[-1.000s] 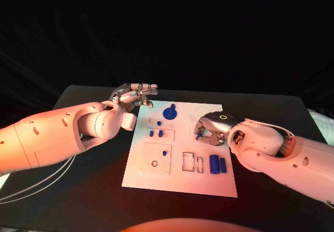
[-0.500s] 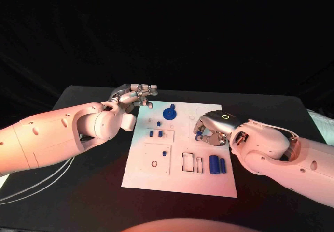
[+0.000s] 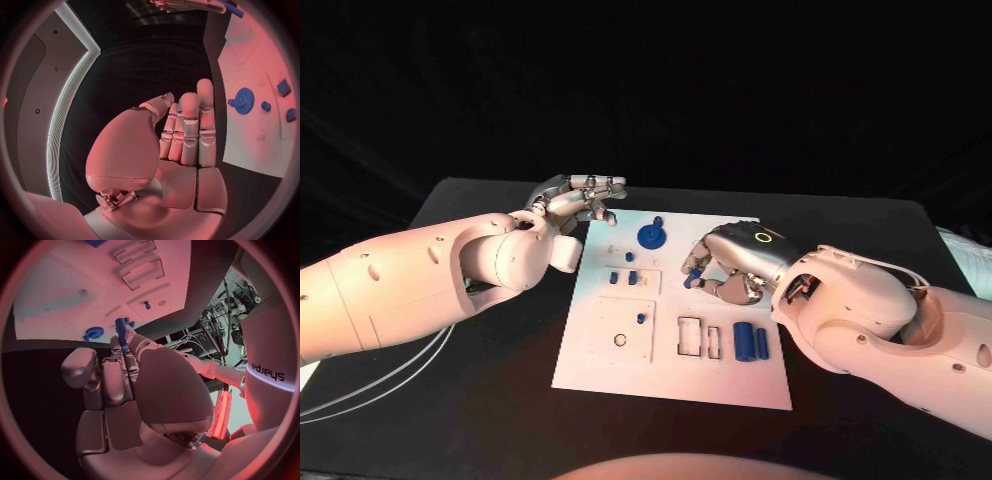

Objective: Assemble the parts on the task board

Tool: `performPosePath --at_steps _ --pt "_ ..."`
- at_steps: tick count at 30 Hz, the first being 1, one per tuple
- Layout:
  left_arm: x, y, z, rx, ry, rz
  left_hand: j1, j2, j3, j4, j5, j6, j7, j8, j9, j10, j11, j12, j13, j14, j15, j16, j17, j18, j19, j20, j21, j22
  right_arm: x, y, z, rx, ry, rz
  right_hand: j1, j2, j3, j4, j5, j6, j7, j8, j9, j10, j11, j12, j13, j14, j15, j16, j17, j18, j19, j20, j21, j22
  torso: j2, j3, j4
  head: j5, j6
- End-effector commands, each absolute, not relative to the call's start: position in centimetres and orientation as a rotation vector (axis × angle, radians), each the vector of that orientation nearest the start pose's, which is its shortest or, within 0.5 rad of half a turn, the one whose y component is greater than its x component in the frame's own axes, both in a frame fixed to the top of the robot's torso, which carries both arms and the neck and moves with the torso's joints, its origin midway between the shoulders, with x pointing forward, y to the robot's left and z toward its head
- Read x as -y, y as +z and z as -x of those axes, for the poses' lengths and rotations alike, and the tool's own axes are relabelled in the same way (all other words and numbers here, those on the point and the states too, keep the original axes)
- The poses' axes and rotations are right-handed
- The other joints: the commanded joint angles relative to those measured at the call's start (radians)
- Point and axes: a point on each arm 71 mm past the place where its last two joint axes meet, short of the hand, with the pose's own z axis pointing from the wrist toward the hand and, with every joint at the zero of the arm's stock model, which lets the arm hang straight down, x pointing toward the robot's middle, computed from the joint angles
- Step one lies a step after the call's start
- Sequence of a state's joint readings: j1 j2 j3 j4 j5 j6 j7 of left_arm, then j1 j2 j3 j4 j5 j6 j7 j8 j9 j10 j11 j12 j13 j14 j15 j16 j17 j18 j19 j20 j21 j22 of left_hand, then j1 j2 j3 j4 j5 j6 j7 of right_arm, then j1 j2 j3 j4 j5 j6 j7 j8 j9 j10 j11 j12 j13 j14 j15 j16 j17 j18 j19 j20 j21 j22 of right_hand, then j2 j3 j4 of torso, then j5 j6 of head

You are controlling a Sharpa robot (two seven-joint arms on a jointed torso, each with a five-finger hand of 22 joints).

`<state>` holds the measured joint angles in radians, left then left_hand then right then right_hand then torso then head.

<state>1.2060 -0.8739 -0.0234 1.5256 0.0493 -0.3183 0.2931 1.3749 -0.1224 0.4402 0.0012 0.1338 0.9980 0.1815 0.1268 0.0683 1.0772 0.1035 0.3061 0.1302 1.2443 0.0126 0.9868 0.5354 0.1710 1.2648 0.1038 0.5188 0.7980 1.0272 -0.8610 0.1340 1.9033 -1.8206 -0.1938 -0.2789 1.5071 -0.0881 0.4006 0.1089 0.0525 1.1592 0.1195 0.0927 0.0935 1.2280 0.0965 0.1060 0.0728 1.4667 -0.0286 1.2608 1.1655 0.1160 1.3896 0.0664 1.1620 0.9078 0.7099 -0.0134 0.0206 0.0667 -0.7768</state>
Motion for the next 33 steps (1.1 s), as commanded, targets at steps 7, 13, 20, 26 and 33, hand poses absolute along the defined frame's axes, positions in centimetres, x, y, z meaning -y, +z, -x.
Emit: performPosePath --at_steps 7,13,20,26,33 --pt "-22.0 -17.7 -49.2 -1.468 -1.515 1.221 0.003 0.006 -0.004 -0.003 -0.003 -0.004 0.0 0.003 -0.002 -0.007 -0.002 0.004 0.001 -0.004 -0.001 0.0 0.0 0.009 -0.001 0.003 -0.006 -0.001 6.7 -16.4 -37.7 -1.554 0.862 0.488 -0.015 0.001 0.084 -0.074 0.004 0.004 0.005 -0.008 0.001 0.054 -0.045 -0.011 0.0 0.039 -0.005 0.005 -0.001 0.002 0.001 0.001 0.004 -0.002 0.001 -0.0005 0.0043 0.017 -0.008" --pt "-21.5 -17.6 -49.2 -1.473 -1.526 1.218 0.003 0.006 -0.004 -0.003 -0.003 -0.004 0.0 0.003 -0.002 -0.007 -0.002 0.004 0.001 -0.004 -0.001 0.0 0.0 0.009 -0.001 0.003 -0.006 -0.001 4.3 -18.6 -37.1 -1.583 0.913 0.515 -0.025 -0.002 0.101 -0.089 0.007 -0.005 0.01 -0.018 -0.001 0.049 -0.041 -0.024 0.0 0.039 -0.002 0.007 0.001 0.003 -0.001 0.002 0.004 -0.002 0.001 -0.0025 0.0055 0.031 -0.013" --pt "-21.1 -17.7 -49.3 -1.479 -1.534 1.214 0.004 0.007 -0.004 -0.004 -0.003 -0.005 0.0 0.003 -0.001 -0.008 -0.001 0.006 0.001 -0.004 -0.001 0.001 0.001 0.009 -0.001 0.003 -0.006 -0.001 2.8 -21.4 -36.8 -1.627 0.935 0.529 -0.029 0.001 0.109 -0.094 0.011 -0.004 0.01 -0.018 0.0 0.05 -0.04 -0.027 0.0 0.038 -0.001 0.007 -0.001 0.003 -0.002 0.003 0.004 -0.003 0.001 -0.0008 0.0029 0.042 -0.019" --pt "-20.9 -17.7 -49.3 -1.482 -1.538 1.211 0.004 0.007 -0.004 -0.004 -0.003 -0.005 0.0 0.003 -0.001 -0.008 -0.001 0.006 0.001 -0.004 -0.001 0.001 0.001 0.009 -0.001 0.003 -0.006 -0.001 2.3 -22.6 -36.7 -1.65 0.936 0.539 -0.032 0.001 0.113 -0.097 0.015 -0.003 0.011 -0.019 0.0 0.051 -0.039 -0.028 0.001 0.038 -0.001 0.007 0.0 0.003 -0.003 0.003 0.005 -0.002 0.001 -0.0011 0.0026 0.046 -0.023" --pt "-20.9 -17.7 -49.4 -1.482 -1.537 1.21 0.004 0.007 -0.004 -0.004 -0.003 -0.005 0.0 0.003 -0.001 -0.008 -0.001 0.006 0.001 -0.004 -0.001 0.001 0.001 0.009 -0.001 0.003 -0.006 -0.001 2.3 -23.1 -36.7 -1.662 0.928 0.552 -0.033 0.001 0.114 -0.098 0.016 -0.002 0.011 -0.019 0.0 0.052 -0.039 -0.029 0.001 0.038 -0.001 0.007 0.0 0.003 -0.002 0.003 0.005 -0.001 0.001 -0.0004 0.0021 0.049 -0.027"
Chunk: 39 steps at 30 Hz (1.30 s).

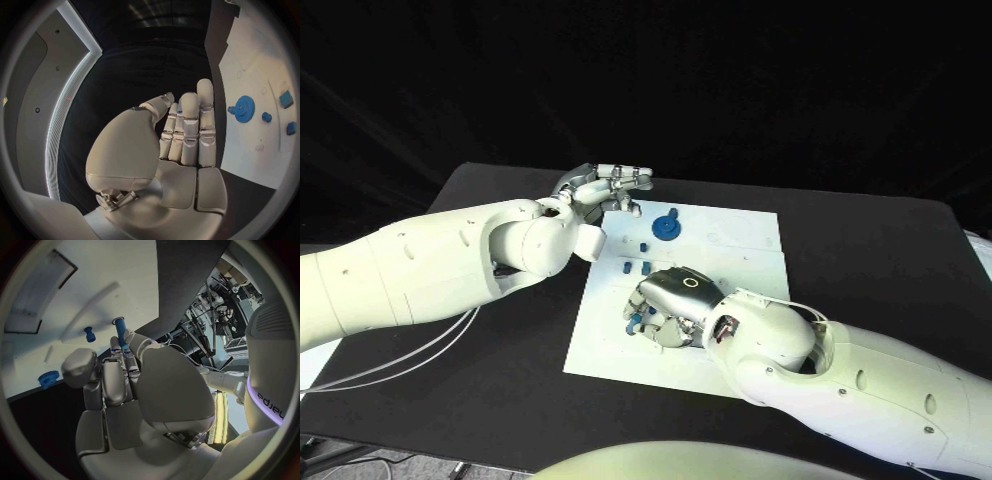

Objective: Assemble the parts on the task board

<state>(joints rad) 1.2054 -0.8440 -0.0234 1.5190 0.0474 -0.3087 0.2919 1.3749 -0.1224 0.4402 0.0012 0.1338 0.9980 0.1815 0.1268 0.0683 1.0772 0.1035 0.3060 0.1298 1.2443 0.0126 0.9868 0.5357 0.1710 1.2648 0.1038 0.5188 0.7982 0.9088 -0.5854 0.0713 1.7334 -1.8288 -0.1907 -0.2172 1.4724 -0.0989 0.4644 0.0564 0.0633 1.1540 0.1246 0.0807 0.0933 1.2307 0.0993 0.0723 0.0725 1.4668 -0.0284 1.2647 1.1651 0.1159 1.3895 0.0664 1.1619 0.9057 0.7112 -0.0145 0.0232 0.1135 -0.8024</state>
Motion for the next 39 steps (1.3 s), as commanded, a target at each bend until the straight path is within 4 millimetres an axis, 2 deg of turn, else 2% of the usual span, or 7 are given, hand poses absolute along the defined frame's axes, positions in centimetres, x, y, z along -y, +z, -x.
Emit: performPosePath --at_steps 1,18,22,25,30,36,39 --pt "-20.9 -17.7 -49.4 -1.482 -1.537 1.21 0.004 0.007 -0.004 -0.004 -0.003 -0.005 0.0 0.003 -0.002 -0.008 -0.001 0.006 0.002 -0.004 -0.001 0.001 0.001 0.009 -0.001 0.003 -0.006 -0.001 2.3 -23.1 -36.7 -1.663 0.926 0.554 0.002 0.012 0.05 -0.046 0.005 0.003 0.006 -0.007 0.0 0.049 -0.042 0.005 0.001 0.038 -0.001 0.003 0.0 0.003 -0.002 0.003 0.005 0.001 0.0 0.0008 -0.0007 0.003 -0.002" --pt "-20.9 -17.7 -49.4 -1.483 -1.537 1.21 0.004 0.007 -0.004 -0.004 -0.003 -0.005 0.0 0.003 -0.002 -0.008 -0.001 0.006 0.002 -0.004 -0.001 0.001 0.001 0.009 -0.001 0.003 -0.006 -0.001 1.7 -23.8 -36.6 -1.668 0.851 0.64 -0.015 0.005 0.052 -0.05 0.006 -0.002 0.008 -0.011 0.0 0.044 -0.04 -0.002 0.001 0.037 0.001 0.001 -0.004 0.003 -0.005 0.005 0.004 -0.002 -0.001 0.0006 -0.0009 0.001 -0.002" --pt "-20.9 -17.7 -49.4 -1.485 -1.537 1.21 0.004 0.007 -0.004 -0.004 -0.003 -0.005 0.0 0.003 -0.002 -0.008 -0.001 0.006 0.002 -0.004 -0.001 0.001 0.001 0.009 -0.001 0.003 -0.006 -0.001 1.5 -24.2 -36.5 -1.679 0.841 0.654 -0.087 -0.026 0.027 -0.023 0.086 -0.043 0.013 -0.021 -0.01 0.003 -0.031 -0.012 -0.006 0.035 0.012 0.0 -0.007 0.006 -0.015 0.013 -0.008 -0.019 -0.001 0.0006 -0.0003 0.001 -0.002" --pt "-20.9 -17.8 -49.4 -1.487 -1.537 1.21 0.005 0.007 -0.005 -0.005 -0.003 -0.006 0.001 0.003 -0.001 -0.01 -0.001 0.008 0.002 -0.005 0.0 0.001 0.0 0.01 -0.001 0.003 -0.007 -0.002 1.6 -24.3 -36.6 -1.675 0.838 0.648 -0.129 -0.047 0.004 -0.002 0.067 -0.076 0.019 -0.02 -0.017 -0.042 -0.021 -0.012 -0.01 0.033 0.02 -0.005 -0.014 0.009 -0.024 0.02 -0.022 -0.039 -0.001 0.0008 -0.0002 0.001 0.0" --pt "-21.0 -17.8 -49.4 -1.488 -1.534 1.212 0.003 0.007 -0.007 -0.004 -0.003 -0.007 0.001 0.003 -0.001 -0.012 0.0 0.01 0.002 -0.005 0.0 0.001 -0.001 0.009 -0.001 0.004 -0.007 -0.002 1.8 -24.4 -36.8 -1.667 0.835 0.625 -0.19 -0.09 -0.091 0.033 0.032 -0.181 0.041 -0.02 -0.03 -0.144 0.002 -0.007 -0.008 0.011 0.036 -0.06 -0.082 0.026 -0.065 0.033 -0.092 -0.138 -0.002 0.0004 -0.0019 0.002 0.001" --pt "-21.0 -17.8 -49.4 -1.494 -1.532 1.215 -0.003 0.006 -0.015 -0.003 -0.005 -0.021 0.008 0.0 -0.002 -0.031 0.006 0.016 0.002 -0.008 0.004 0.004 -0.005 0.009 -0.001 0.007 -0.011 -0.004 2.1 -24.0 -36.8 -1.611 0.864 0.573 -0.119 -0.055 -0.349 0.108 0.047 -0.242 0.043 -0.014 -0.02 -0.286 0.012 0.047 -0.001 -0.054 0.046 -0.193 -0.248 0.059 -0.143 0.044 -0.257 -0.35 -0.001 0.0015 -0.0021 -0.001 0.012" --pt "-21.0 -17.9 -49.3 -1.5 -1.535 1.216 -0.003 0.006 -0.015 -0.003 -0.005 -0.021 0.008 0.0 -0.002 -0.032 0.006 0.017 0.002 -0.008 0.005 0.004 -0.005 0.009 -0.001 0.007 -0.011 -0.004 2.5 -23.5 -36.5 -1.569 0.906 0.536 -0.073 -0.055 -0.402 0.165 0.056 -0.233 0.04 -0.012 -0.017 -0.314 0.013 0.091 0.004 -0.065 0.047 -0.217 -0.283 0.063 -0.15 0.046 -0.29 -0.385 -0.002 0.0024 -0.0008 -0.003 0.012"
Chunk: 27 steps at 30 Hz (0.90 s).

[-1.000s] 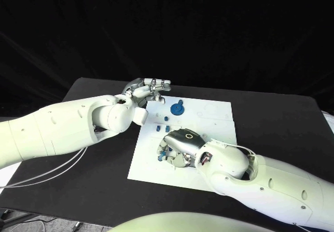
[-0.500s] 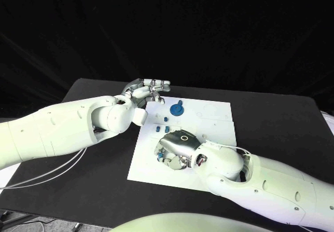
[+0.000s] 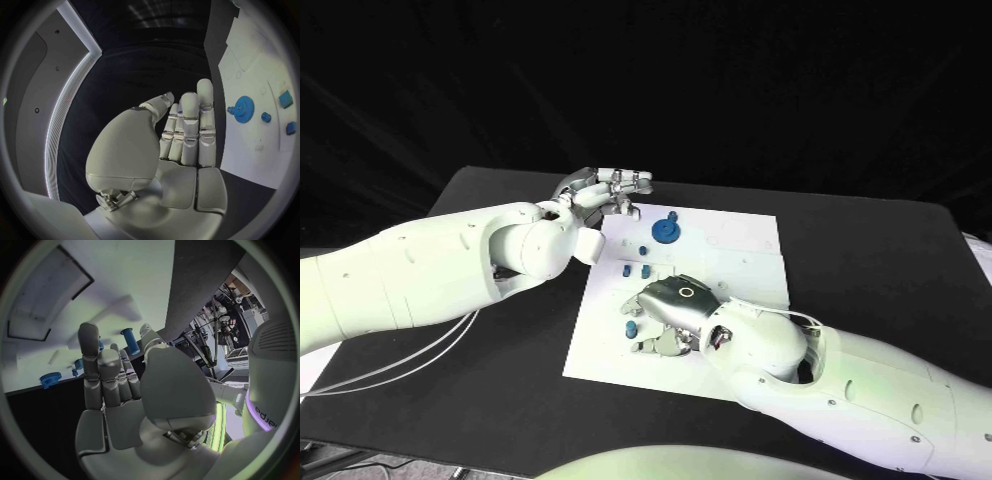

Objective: Assemble the parts on the task board

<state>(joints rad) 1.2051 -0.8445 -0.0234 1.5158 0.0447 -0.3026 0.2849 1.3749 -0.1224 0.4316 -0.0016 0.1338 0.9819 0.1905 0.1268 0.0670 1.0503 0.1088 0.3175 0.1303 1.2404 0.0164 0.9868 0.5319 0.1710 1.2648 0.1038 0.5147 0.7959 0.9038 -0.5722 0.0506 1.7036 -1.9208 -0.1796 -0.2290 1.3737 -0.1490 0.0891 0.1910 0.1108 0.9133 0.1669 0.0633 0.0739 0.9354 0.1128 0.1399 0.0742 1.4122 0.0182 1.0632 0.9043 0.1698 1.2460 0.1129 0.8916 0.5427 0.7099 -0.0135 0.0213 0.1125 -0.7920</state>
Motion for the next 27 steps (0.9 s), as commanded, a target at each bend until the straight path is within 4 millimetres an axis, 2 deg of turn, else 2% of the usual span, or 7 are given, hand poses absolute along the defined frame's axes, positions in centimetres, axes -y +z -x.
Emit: performPosePath --at_steps 1,5,12,17,20,24,27 --pt "-21.1 -17.9 -49.3 -1.502 -1.535 1.216 -0.003 0.006 -0.007 -0.001 -0.005 -0.005 -0.001 0.0 -0.001 -0.006 0.001 0.005 0.001 -0.004 0.001 0.004 -0.001 0.009 -0.001 0.007 -0.007 -0.002 2.8 -23.2 -36.4 -1.55 0.923 0.518 0.035 -0.007 -0.037 0.049 0.01 0.012 -0.001 0.006 0.004 -0.023 -0.002 0.037 0.004 -0.011 0.0 -0.016 -0.027 0.009 -0.006 0.0 -0.024 -0.026 0.0 0.0018 0.0016 -0.002 0.002" --pt "-21.3 -18.0 -49.3 -1.508 -1.533 1.219 -0.003 0.008 -0.007 0.0 -0.004 -0.006 0.0 0.001 -0.001 -0.008 0.002 0.007 0.002 -0.005 0.002 0.004 -0.002 0.009 -0.001 0.007 -0.007 -0.002 4.1 -21.4 -36.4 -1.474 0.983 0.429 0.055 -0.008 -0.072 0.096 0.015 0.019 -0.002 0.004 0.004 -0.009 -0.009 0.091 0.009 0.011 -0.006 0.02 0.007 0.001 0.027 -0.006 0.009 0.02 -0.001 0.001 0.0015 -0.011 0.005" --pt "-21.6 -18.1 -49.2 -1.513 -1.528 1.22 0.0 0.01 -0.007 -0.002 -0.003 -0.008 0.001 0.001 0.0 -0.012 0.002 0.01 0.002 -0.006 0.002 0.004 -0.004 0.009 -0.001 0.008 -0.008 -0.002 9.8 -19.1 -37.7 -1.586 0.971 0.212 0.075 0.042 -0.068 0.086 0.041 0.052 -0.009 0.014 0.011 0.18 -0.032 0.206 0.04 0.088 -0.024 0.193 0.213 -0.049 0.146 -0.015 0.237 0.329 -0.006 -0.0034 -0.0066 -0.039 0.013" --pt "-21.9 -18.1 -49.1 -1.513 -1.522 1.211 0.0 0.01 -0.007 -0.002 -0.003 -0.008 0.001 0.001 0.0 -0.012 0.002 0.01 0.002 -0.006 0.002 0.004 -0.004 0.009 -0.001 0.008 -0.008 -0.002 14.4 -18.5 -37.8 -1.659 0.83 0.147 -0.039 0.057 -0.124 0.088 0.103 0.108 -0.042 0.039 0.022 0.377 -0.074 0.342 0.139 0.117 -0.058 0.31 0.365 -0.08 0.205 -0.048 0.381 0.53 -0.009 -0.0047 -0.0192 -0.06 0.013" --pt "-22.1 -18.0 -49.1 -1.511 -1.517 1.206 0.0 0.01 -0.007 -0.003 -0.002 -0.009 0.001 0.002 0.0 -0.013 0.002 0.011 0.002 -0.007 0.002 0.004 -0.005 0.009 -0.001 0.008 -0.009 -0.003 16.5 -18.7 -37.7 -1.698 0.742 0.109 -0.063 0.062 -0.158 0.092 0.117 0.135 -0.059 0.056 0.028 0.404 -0.088 0.466 0.282 0.121 -0.072 0.344 0.408 -0.089 0.215 -0.063 0.425 0.588 -0.01 -0.0044 -0.029 -0.055 0.015" --pt "-22.1 -18.0 -49.1 -1.512 -1.517 1.202 0.0 0.01 -0.007 -0.003 -0.002 -0.009 0.001 0.002 0.0 -0.013 0.002 0.011 0.002 -0.007 0.002 0.004 -0.005 0.009 -0.001 0.008 -0.009 -0.003 19.1 -19.1 -37.3 -1.746 0.623 0.045 -0.092 0.087 -0.221 0.085 0.105 0.171 -0.081 0.097 0.065 0.472 -0.1 1.013 0.947 0.125 -0.097 0.387 0.464 -0.097 0.215 -0.079 0.464 0.639 -0.012 -0.001 -0.0415 -0.053 0.015" --pt "-22.1 -18.0 -49.1 -1.512 -1.518 1.199 -0.002 0.011 -0.009 -0.002 -0.002 -0.009 0.002 0.002 0.0 -0.015 0.003 0.014 0.003 -0.007 0.003 0.005 -0.005 0.009 -0.001 0.009 -0.009 -0.003 20.2 -19.8 -36.8 -1.796 0.543 0.021 -0.106 0.117 -0.234 0.098 0.086 0.161 -0.076 0.099 0.076 0.476 -0.104 1.084 1.047 0.126 -0.084 0.397 0.481 -0.097 0.213 -0.078 0.47 0.647 -0.014 0.0 -0.0453 -0.056 0.017"
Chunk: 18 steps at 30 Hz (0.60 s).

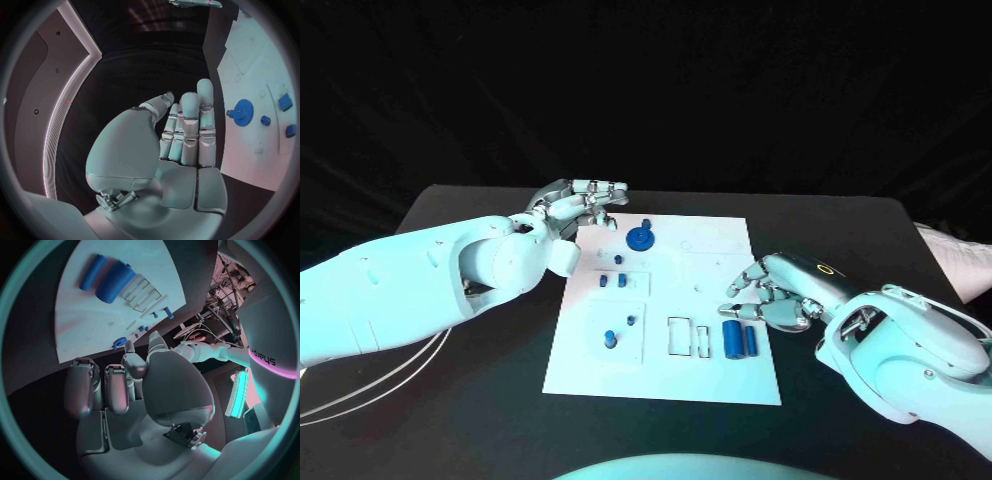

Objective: Assemble the parts on the task board

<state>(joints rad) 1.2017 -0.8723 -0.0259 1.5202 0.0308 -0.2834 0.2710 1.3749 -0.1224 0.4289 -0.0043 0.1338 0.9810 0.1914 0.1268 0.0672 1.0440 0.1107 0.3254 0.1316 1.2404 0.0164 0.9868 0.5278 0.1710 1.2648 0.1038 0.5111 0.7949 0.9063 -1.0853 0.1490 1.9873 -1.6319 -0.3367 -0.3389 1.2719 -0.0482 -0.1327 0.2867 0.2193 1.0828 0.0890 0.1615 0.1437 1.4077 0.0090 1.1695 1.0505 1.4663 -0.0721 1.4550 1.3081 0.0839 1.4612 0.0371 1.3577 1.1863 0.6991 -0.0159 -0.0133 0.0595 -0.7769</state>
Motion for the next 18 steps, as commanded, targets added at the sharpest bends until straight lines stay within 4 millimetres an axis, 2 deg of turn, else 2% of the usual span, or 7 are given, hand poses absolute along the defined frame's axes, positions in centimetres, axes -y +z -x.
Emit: performPosePath --at_steps 1,4,8,15,18 --pt "-22.1 -18.0 -49.1 -1.512 -1.518 1.198 -0.002 0.012 -0.006 0.001 -0.002 -0.009 0.001 0.003 0.0 -0.009 0.001 0.007 0.001 -0.007 0.003 0.005 0.0 0.009 -0.001 0.009 -0.006 -0.002 20.4 -20.0 -36.6 -1.813 0.519 0.019 -0.01 0.024 -0.018 0.002 -0.037 -0.014 0.004 0.0 0.009 0.001 0.001 0.057 0.078 0.072 0.008 0.006 0.077 -0.011 -0.003 -0.001 0.004 0.003 -0.003 0.0023 -0.0121 -0.004 0.003" --pt "-22.2 -18.0 -49.1 -1.512 -1.518 1.197 -0.002 0.012 -0.006 0.002 -0.002 -0.009 0.001 0.003 0.0 -0.009 0.001 0.007 0.001 -0.007 0.003 0.006 0.0 0.009 -0.001 0.009 -0.006 -0.002 20.6 -20.7 -36.1 -1.851 0.466 0.032 -0.022 0.034 -0.035 0.003 -0.049 -0.026 0.008 -0.004 0.015 -0.009 0.005 0.058 0.089 0.071 0.011 0.005 0.076 -0.01 -0.006 0.002 0.003 0.0 -0.004 0.0022 -0.0164 -0.006 0.001" --pt "-22.2 -18.0 -49.0 -1.513 -1.523 1.194 -0.002 0.012 -0.006 0.001 -0.002 -0.009 0.001 0.003 0.0 -0.009 0.001 0.007 0.002 -0.007 0.003 0.005 -0.001 0.009 -0.001 0.009 -0.006 -0.002 20.5 -21.4 -35.6 -1.876 0.434 0.052 -0.026 0.037 -0.046 0.003 -0.046 -0.03 0.009 -0.004 0.02 -0.015 0.006 0.052 0.089 0.071 0.012 0.006 0.078 -0.009 -0.008 0.003 0.001 -0.003 -0.003 0.0033 -0.0173 -0.009 0.001" --pt "-22.1 -18.0 -49.0 -1.519 -1.527 1.186 -0.001 0.012 -0.006 0.0 0.0 -0.01 0.001 0.003 0.0 -0.011 0.001 0.009 0.002 -0.008 0.003 0.006 -0.001 0.009 -0.001 0.009 -0.006 -0.002 20.0 -22.4 -35.4 -1.917 0.416 0.08 -0.035 0.049 -0.061 0.004 -0.019 -0.023 0.007 0.004 0.032 -0.024 0.004 0.039 0.089 0.071 0.012 0.008 0.081 -0.008 -0.01 0.004 0.001 -0.004 -0.003 0.0007 -0.0137 -0.016 -0.001" --pt "-22.2 -18.0 -49.0 -1.521 -1.525 1.181 0.0 0.013 -0.006 -0.001 0.002 -0.011 0.001 0.004 0.0 -0.013 0.001 0.01 0.002 -0.009 0.003 0.006 -0.002 0.009 -0.001 0.009 -0.006 -0.002 19.8 -22.8 -35.3 -1.933 0.414 0.089 -0.036 0.053 -0.063 0.004 -0.014 -0.022 0.006 0.006 0.035 -0.022 0.004 0.041 0.094 0.072 0.012 0.01 0.084 -0.008 -0.01 0.004 0.002 -0.003 -0.003 0.0013 -0.0144 -0.015 -0.001"
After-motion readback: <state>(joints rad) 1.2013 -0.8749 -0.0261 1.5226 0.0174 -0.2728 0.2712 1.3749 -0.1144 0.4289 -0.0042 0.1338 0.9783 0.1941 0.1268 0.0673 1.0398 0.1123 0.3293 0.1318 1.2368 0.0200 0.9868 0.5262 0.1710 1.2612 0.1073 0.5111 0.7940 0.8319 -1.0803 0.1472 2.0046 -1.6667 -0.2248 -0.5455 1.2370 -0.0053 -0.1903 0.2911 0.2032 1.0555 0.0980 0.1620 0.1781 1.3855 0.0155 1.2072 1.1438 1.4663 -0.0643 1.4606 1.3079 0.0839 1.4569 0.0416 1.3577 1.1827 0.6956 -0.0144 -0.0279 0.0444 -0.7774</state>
